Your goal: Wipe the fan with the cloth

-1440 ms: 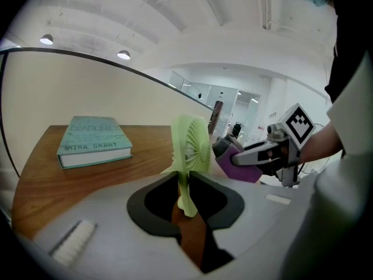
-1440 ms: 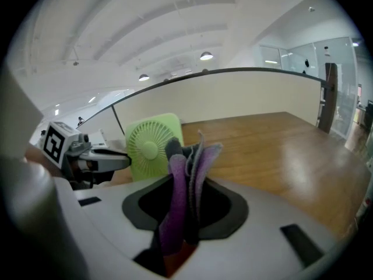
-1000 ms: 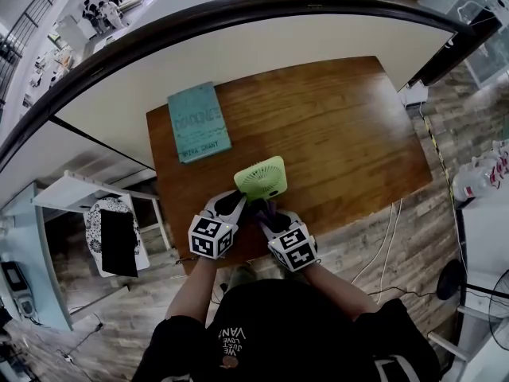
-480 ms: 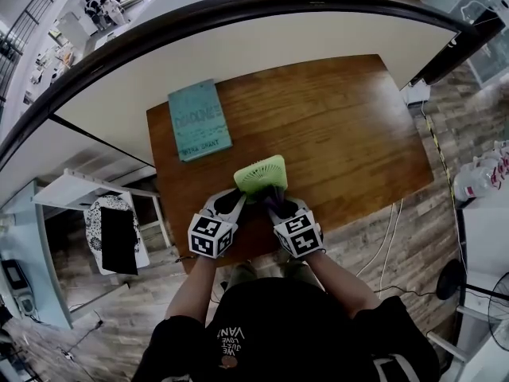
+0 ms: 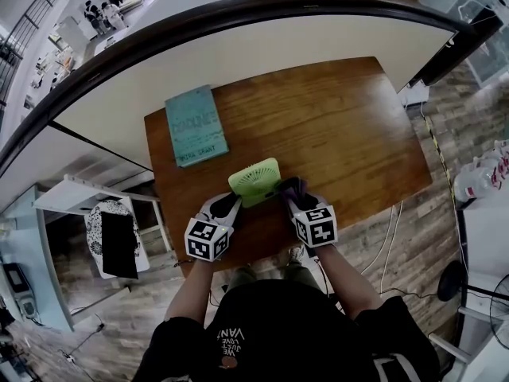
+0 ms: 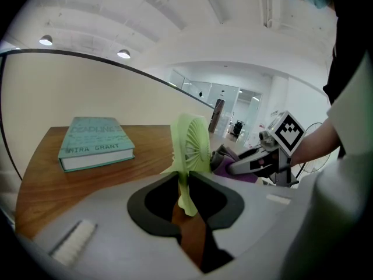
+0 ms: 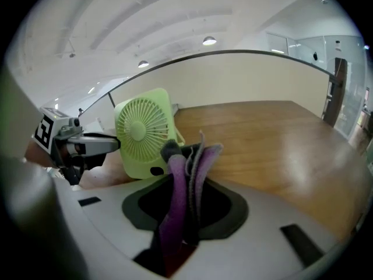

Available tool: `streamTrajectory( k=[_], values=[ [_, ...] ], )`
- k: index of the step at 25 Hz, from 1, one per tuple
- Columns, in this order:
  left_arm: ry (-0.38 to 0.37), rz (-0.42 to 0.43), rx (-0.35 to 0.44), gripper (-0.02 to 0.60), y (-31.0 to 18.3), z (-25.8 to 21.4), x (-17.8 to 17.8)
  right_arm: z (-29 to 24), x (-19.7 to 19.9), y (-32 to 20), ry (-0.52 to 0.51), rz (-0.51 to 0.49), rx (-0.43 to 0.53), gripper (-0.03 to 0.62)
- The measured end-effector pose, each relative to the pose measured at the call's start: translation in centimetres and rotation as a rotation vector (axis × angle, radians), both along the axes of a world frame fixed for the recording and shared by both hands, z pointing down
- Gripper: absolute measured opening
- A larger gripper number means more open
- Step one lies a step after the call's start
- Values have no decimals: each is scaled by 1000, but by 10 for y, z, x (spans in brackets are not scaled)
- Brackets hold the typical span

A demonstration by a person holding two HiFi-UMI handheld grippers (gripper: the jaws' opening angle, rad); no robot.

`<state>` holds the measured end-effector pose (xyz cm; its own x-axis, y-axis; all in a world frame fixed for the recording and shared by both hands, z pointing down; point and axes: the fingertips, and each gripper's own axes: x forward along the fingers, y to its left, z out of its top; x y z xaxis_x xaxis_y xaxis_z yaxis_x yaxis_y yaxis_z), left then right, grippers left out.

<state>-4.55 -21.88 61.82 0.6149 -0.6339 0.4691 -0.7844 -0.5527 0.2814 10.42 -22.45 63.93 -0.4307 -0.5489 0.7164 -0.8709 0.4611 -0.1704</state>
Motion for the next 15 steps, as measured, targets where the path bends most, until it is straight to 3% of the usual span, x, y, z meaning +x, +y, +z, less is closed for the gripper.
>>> streamTrajectory(
  k=[9, 15],
  values=[
    [-18, -42, -4, 66, 1, 0, 0, -9, 5, 5, -35, -7, 14, 117],
    [14, -152, 22, 66, 5, -14, -12, -37, 1, 13, -94, -41, 68, 117]
  ],
)
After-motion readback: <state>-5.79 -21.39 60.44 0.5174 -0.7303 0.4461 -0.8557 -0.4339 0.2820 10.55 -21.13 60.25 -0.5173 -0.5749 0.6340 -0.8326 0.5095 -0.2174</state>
